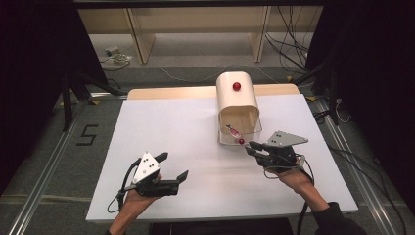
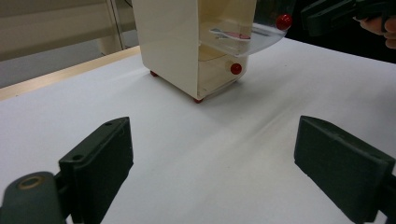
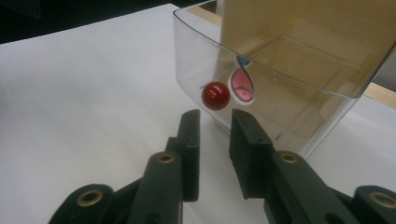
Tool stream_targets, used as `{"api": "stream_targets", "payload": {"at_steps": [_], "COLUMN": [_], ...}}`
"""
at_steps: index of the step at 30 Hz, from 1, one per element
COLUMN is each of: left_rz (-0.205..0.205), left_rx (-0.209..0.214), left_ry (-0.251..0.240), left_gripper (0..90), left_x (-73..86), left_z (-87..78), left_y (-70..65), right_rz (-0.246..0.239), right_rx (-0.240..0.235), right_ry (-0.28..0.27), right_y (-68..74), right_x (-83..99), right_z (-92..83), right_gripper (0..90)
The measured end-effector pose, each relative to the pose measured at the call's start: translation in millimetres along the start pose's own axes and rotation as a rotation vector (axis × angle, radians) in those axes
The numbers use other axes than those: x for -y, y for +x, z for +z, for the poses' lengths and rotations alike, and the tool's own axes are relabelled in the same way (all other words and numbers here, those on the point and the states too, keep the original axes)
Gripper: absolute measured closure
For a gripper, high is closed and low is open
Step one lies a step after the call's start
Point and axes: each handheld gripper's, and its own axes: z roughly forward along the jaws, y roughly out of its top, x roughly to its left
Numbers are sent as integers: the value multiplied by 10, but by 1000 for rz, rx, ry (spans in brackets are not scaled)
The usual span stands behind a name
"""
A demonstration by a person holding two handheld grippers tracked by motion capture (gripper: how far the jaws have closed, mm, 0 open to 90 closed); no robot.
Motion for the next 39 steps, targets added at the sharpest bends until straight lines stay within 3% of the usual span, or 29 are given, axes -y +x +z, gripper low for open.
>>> {"api": "stream_targets", "payload": {"at_steps": [12, 24, 39], "left_rz": [1, 2, 1], "left_rx": [2, 1, 1], "left_ry": [0, 1, 1], "left_gripper": [114, 114, 114], "left_x": [-2, -1, 1], "left_z": [6, 8, 9], "left_y": [-8, -8, -3], "right_rz": [26, 49, 58], "right_rx": [42, 89, 92], "right_ry": [-15, -11, -21], "right_y": [-61, -124, -133], "right_x": [24, 77, 74], "right_z": [4, 71, 87], "right_gripper": [877, 900, 900]}}
